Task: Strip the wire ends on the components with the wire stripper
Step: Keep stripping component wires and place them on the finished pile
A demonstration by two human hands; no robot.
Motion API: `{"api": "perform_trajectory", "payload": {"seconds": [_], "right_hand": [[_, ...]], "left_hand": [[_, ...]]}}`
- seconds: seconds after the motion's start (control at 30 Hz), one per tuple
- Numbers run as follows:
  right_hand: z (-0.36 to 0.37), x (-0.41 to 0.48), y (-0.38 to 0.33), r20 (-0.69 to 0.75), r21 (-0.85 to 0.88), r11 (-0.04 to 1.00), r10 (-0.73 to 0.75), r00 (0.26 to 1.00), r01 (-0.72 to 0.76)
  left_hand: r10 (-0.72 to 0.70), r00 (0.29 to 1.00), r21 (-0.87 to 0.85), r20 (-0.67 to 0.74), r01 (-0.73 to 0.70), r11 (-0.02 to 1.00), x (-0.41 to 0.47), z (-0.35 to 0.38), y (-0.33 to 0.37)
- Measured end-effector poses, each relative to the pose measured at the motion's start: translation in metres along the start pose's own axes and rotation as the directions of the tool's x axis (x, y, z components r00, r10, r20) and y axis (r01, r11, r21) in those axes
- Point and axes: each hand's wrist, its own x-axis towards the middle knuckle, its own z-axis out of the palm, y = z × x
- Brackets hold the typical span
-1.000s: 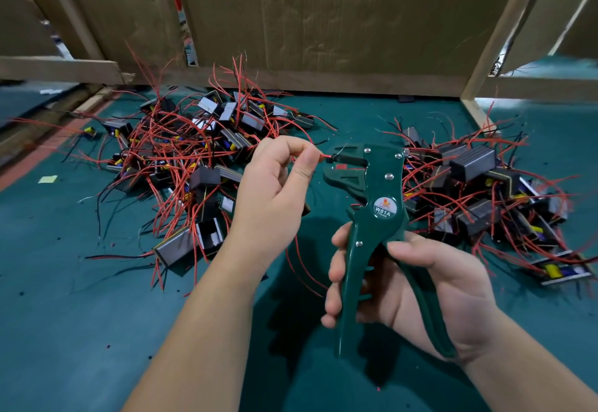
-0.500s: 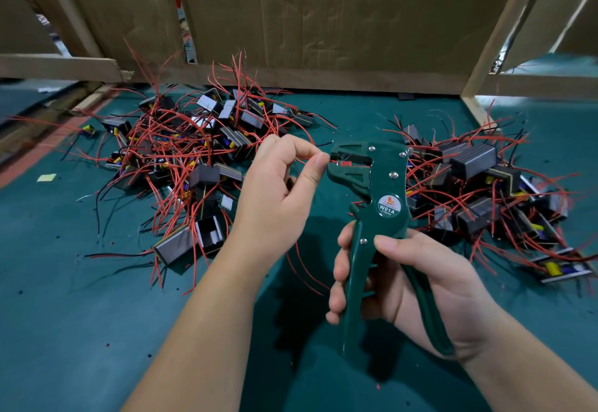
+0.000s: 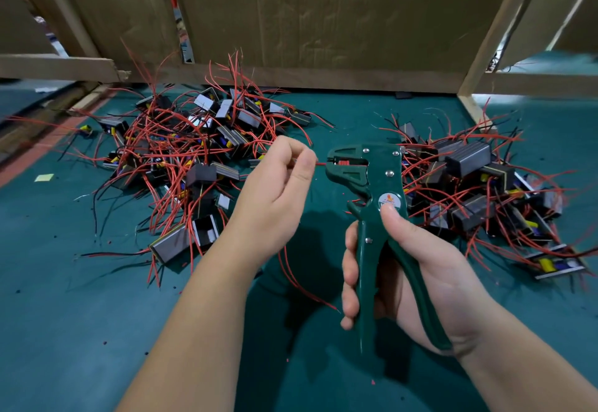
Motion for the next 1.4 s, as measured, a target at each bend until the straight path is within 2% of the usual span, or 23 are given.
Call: {"api": "perform_trajectory", "payload": {"seconds": [0.07, 0.17, 0.27, 0.3, 0.37, 0.47, 0.53, 0.57, 0.63, 0.7, 0.77, 0.8, 0.87, 0.9, 1.0, 1.07, 1.13, 1.2, 1.27, 1.33, 1.4], "right_hand": [[0.003, 0.0, 0.003, -0.033, -0.002, 1.0, -0.02, 0.999, 0.02], [0.004, 0.005, 0.006, -0.17, -0.01, 0.998, -0.068, 0.983, 0.068], [0.002, 0.009, 0.003, -0.211, 0.016, 0.995, -0.089, 0.973, 0.094], [0.0, 0.009, 0.002, -0.183, 0.035, 0.994, -0.097, 0.978, 0.106], [-0.004, 0.008, 0.0, -0.079, 0.056, 0.995, -0.074, 0.994, 0.079], [-0.003, 0.006, 0.003, 0.13, 0.035, 0.999, 0.035, 0.991, -0.04], [0.001, 0.006, 0.006, 0.213, -0.004, 0.998, 0.062, 0.975, -0.062], [0.003, 0.007, 0.008, 0.223, -0.023, 0.998, 0.055, 0.973, -0.051], [0.005, 0.007, 0.01, 0.198, -0.046, 0.999, 0.023, 0.98, -0.014], [0.006, 0.008, 0.01, 0.135, -0.038, 0.999, -0.028, 0.99, 0.034], [0.002, 0.011, 0.009, -0.003, -0.032, 0.988, -0.151, 0.989, 0.151], [-0.001, 0.012, 0.007, -0.092, -0.053, 0.97, -0.24, 0.966, 0.236], [-0.007, 0.013, -0.002, -0.209, -0.106, 0.911, -0.411, 0.887, 0.398], [-0.01, 0.012, -0.007, -0.238, -0.11, 0.886, -0.463, 0.854, 0.45], [-0.02, 0.008, -0.018, -0.258, -0.06, 0.882, -0.467, 0.846, 0.468], [-0.021, 0.008, -0.019, -0.244, -0.027, 0.9, -0.429, 0.87, 0.436], [-0.021, 0.008, -0.017, -0.223, -0.006, 0.913, -0.399, 0.889, 0.408], [-0.019, 0.008, -0.015, -0.197, -0.007, 0.929, -0.365, 0.91, 0.371], [-0.019, 0.008, -0.014, -0.162, 0.004, 0.943, -0.328, 0.931, 0.332], [-0.018, 0.008, -0.013, -0.125, 0.039, 0.955, -0.286, 0.95, 0.293], [-0.018, 0.008, -0.011, -0.097, 0.068, 0.961, -0.26, 0.961, 0.267]], "left_hand": [[-0.018, 1.0, -0.034, 0.003, 0.018, 0.999, 0.0, 0.003, -0.001], [-0.04, 0.999, -0.072, 0.008, 0.04, 0.997, -0.001, 0.006, -0.003], [-0.211, 0.977, -0.2, 0.04, 0.214, 0.956, 0.0, 0.014, -0.005], [-0.291, 0.956, -0.295, 0.04, 0.289, 0.911, 0.002, 0.018, -0.004], [-0.444, 0.895, -0.547, 0.04, 0.391, 0.74, 0.009, 0.021, 0.001], [-0.482, 0.869, -0.779, 0.108, 0.375, 0.503, 0.016, 0.016, 0.008], [-0.46, 0.879, -0.822, 0.125, 0.351, 0.448, 0.013, 0.012, 0.012], [-0.45, 0.887, -0.813, 0.106, 0.338, 0.474, 0.011, 0.011, 0.012], [-0.424, 0.904, -0.739, 0.046, 0.316, 0.595, 0.007, 0.012, 0.013], [-0.376, 0.925, -0.713, 0.059, 0.302, 0.633, 0.01, 0.013, 0.014], [-0.352, 0.934, -0.705, 0.056, 0.287, 0.648, 0.012, 0.012, 0.011], [-0.322, 0.946, -0.646, 0.021, 0.259, 0.718, 0.013, 0.012, 0.008], [-0.242, 0.967, -0.435, -0.077, 0.186, 0.881, 0.013, 0.012, 0.002], [-0.21, 0.972, -0.334, -0.108, 0.163, 0.928, 0.011, 0.012, -0.001], [-0.151, 0.974, -0.016, -0.166, 0.15, 0.989, 0.004, 0.01, -0.013], [-0.048, 0.982, 0.241, -0.185, 0.093, 0.966, 0.003, 0.01, -0.017], [0.03, 0.96, 0.289, -0.278, 0.054, 0.956, 0.003, 0.009, -0.014], [0.117, 0.897, 0.302, -0.426, 0.019, 0.953, 0.002, 0.004, -0.007], [0.161, 0.842, 0.395, -0.515, 0.066, 0.916, 0.002, -0.003, -0.006], [0.067, 0.862, 0.498, -0.503, 0.226, 0.837, 0.004, -0.011, -0.01], [-0.126, 0.911, 0.587, -0.392, 0.353, 0.729, 0.005, -0.012, -0.016]]}}
